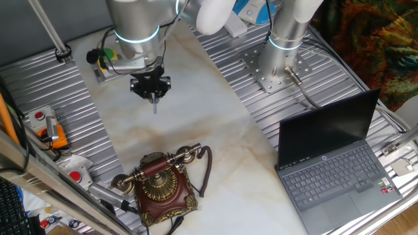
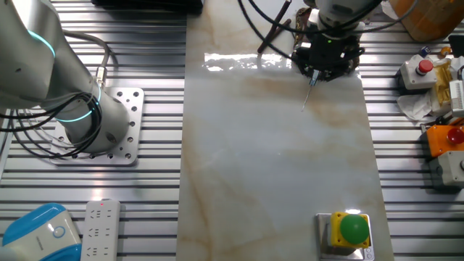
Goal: Dial a number on an old rotary phone
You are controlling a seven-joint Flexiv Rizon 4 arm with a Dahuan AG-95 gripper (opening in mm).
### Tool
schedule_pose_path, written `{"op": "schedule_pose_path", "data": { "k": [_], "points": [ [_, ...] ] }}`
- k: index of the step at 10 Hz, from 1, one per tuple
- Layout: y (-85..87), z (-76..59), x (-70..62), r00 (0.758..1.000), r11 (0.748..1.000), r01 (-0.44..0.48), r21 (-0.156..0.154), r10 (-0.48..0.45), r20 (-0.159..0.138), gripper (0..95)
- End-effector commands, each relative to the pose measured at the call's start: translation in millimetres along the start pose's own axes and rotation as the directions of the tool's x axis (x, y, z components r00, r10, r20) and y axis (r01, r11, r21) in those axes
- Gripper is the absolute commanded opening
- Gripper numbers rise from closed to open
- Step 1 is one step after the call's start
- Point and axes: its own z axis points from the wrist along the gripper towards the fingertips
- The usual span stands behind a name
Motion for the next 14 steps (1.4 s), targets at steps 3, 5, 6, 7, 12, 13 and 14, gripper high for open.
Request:
{"op": "schedule_pose_path", "data": {
  "k": [3,5,6,7,12,13,14],
  "points": [
    [-0.4,10.1,-1.3,0.988,0.989,0.150,0.001,-0.150,-0.020,0.0],
    [-2.9,7.9,-5.9,0.981,0.982,0.190,-0.001,-0.190,-0.031,0.0],
    [-4.1,6.9,-8.3,0.980,0.980,0.198,-0.003,-0.198,-0.033,0.0],
    [-6.2,5.6,-12.4,0.978,0.979,0.204,-0.004,-0.204,-0.038,0.0],
    [-16.6,15.3,-37.5,0.978,0.980,0.199,-0.004,-0.199,-0.067,0.0],
    [-18.1,15.8,-41.8,0.978,0.981,0.196,-0.004,-0.196,-0.074,0.0],
    [-20.1,16.8,-48.1,0.979,0.982,0.189,-0.003,-0.189,-0.083,0.0]
  ]
}}
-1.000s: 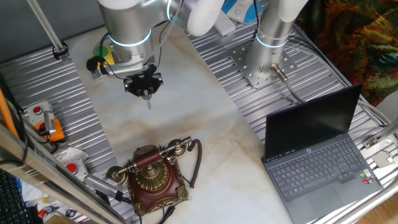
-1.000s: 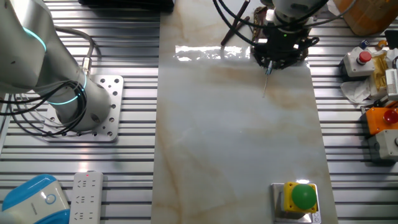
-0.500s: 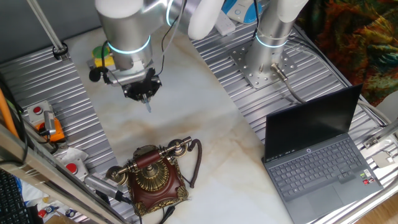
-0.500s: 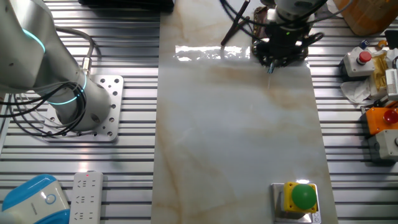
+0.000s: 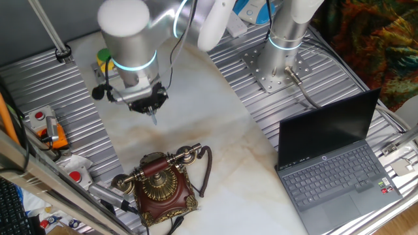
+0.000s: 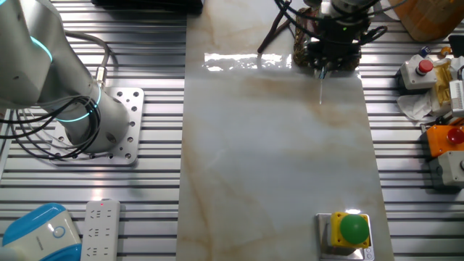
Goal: Dial a number on an old rotary phone
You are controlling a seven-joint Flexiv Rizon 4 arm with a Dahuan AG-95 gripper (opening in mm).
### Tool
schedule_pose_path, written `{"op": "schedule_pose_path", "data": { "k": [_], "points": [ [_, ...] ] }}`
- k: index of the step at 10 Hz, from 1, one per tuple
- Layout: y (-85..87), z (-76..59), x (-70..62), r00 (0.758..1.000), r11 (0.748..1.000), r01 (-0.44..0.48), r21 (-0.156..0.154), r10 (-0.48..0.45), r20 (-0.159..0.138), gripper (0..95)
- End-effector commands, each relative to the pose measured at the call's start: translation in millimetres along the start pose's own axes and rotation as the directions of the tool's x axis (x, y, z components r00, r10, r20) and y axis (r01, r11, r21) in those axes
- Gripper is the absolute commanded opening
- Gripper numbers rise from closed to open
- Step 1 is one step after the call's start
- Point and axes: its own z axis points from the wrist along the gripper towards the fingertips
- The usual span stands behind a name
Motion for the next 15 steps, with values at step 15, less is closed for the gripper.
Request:
{"op": "schedule_pose_path", "data": {
  "k": [15],
  "points": [
    [-8.1,15.8,-15.0,0.998,0.997,-0.056,0.051,0.056,-0.001,0.0]
  ]
}}
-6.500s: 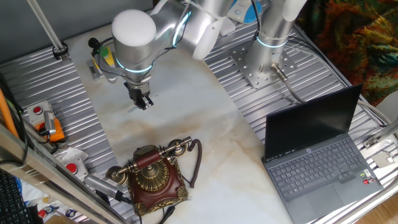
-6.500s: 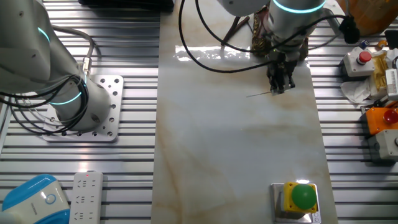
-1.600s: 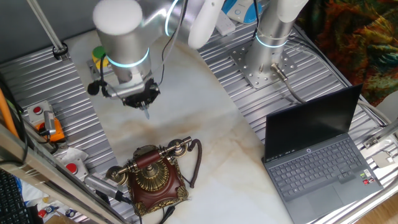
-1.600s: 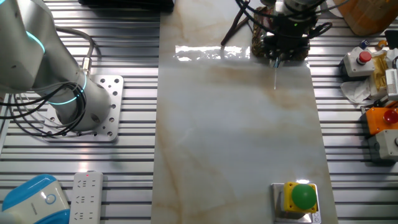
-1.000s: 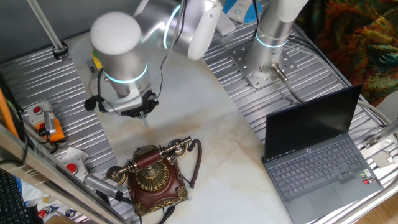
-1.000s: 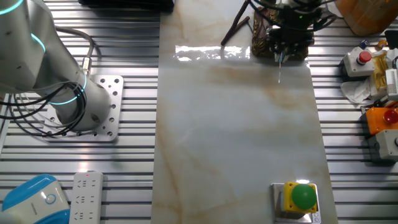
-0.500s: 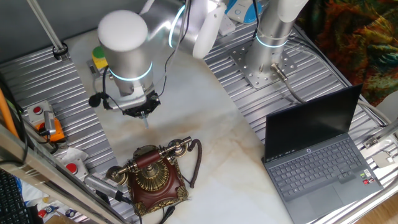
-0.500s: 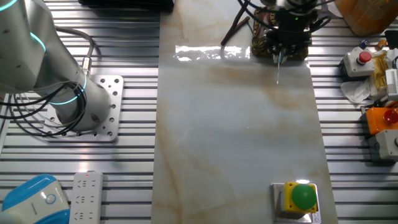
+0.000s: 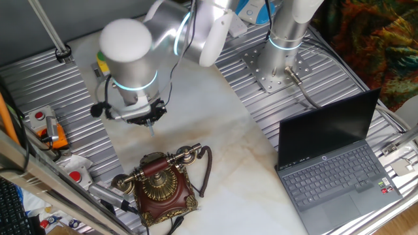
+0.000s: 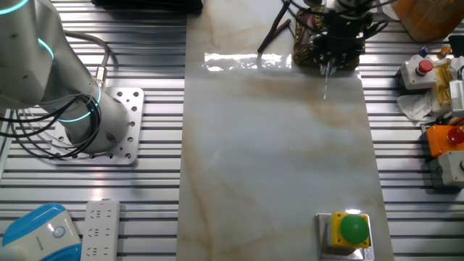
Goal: Dial a number on an old rotary phone
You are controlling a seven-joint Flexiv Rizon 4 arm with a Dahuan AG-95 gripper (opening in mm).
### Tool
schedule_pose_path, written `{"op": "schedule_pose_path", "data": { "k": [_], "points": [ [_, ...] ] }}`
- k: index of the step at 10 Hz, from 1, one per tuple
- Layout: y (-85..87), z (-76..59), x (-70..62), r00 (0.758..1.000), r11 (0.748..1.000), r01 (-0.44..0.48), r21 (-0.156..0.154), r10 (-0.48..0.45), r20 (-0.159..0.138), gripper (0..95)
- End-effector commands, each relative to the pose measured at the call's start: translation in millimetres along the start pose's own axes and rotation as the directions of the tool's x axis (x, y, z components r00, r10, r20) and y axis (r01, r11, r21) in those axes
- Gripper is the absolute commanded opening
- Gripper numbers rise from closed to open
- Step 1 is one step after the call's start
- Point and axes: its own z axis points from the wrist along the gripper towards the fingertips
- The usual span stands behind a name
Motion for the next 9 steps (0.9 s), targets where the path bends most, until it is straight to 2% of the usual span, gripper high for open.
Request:
{"op": "schedule_pose_path", "data": {
  "k": [1,3,4,6,9],
  "points": [
    [-1.3,0.4,-1.3,1.000,1.000,-0.005,0.005,0.005,0.008,0.0],
    [-1.3,0.4,-1.3,0.999,0.999,-0.044,0.007,0.044,0.019,0.0],
    [-1.3,0.4,-1.3,0.996,0.996,-0.083,0.008,0.083,0.036,0.0],
    [-1.3,0.4,-1.3,0.995,0.995,-0.100,0.002,0.099,0.017,0.0],
    [-1.3,0.4,-1.3,0.991,0.991,-0.136,-0.011,0.136,0.015,0.0]
  ]
}}
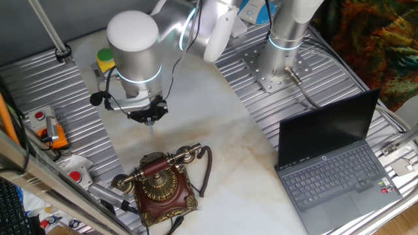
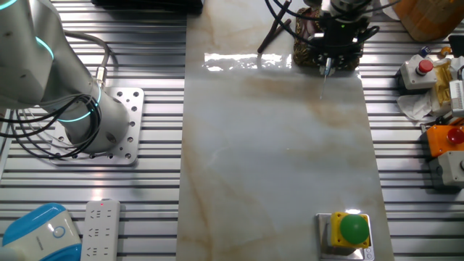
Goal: Dial a number on an old rotary phone
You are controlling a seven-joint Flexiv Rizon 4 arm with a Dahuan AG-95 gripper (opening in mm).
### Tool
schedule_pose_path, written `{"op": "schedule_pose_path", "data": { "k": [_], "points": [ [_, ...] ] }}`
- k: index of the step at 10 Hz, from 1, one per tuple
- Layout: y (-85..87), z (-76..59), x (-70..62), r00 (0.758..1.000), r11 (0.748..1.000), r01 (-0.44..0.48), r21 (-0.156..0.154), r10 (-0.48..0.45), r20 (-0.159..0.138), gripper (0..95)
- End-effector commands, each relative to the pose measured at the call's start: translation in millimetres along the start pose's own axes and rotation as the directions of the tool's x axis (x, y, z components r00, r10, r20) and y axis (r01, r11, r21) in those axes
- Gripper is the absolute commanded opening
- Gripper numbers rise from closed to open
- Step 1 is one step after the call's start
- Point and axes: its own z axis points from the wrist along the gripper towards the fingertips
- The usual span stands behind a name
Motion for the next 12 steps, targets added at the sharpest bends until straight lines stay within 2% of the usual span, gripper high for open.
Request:
{"op": "schedule_pose_path", "data": {
  "k": [1,6,8,12],
  "points": [
    [-1.2,0.4,-0.5,1.000,1.000,-0.002,-0.019,0.002,0.003,0.0],
    [-1.2,0.4,-0.5,0.999,0.999,0.013,-0.043,-0.011,0.043,0.0],
    [-1.2,0.4,-0.5,1.000,0.998,0.021,-0.051,-0.020,0.022,0.0],
    [-1.2,0.4,-0.5,0.998,0.998,0.058,-0.039,-0.058,0.018,0.0]
  ]
}}
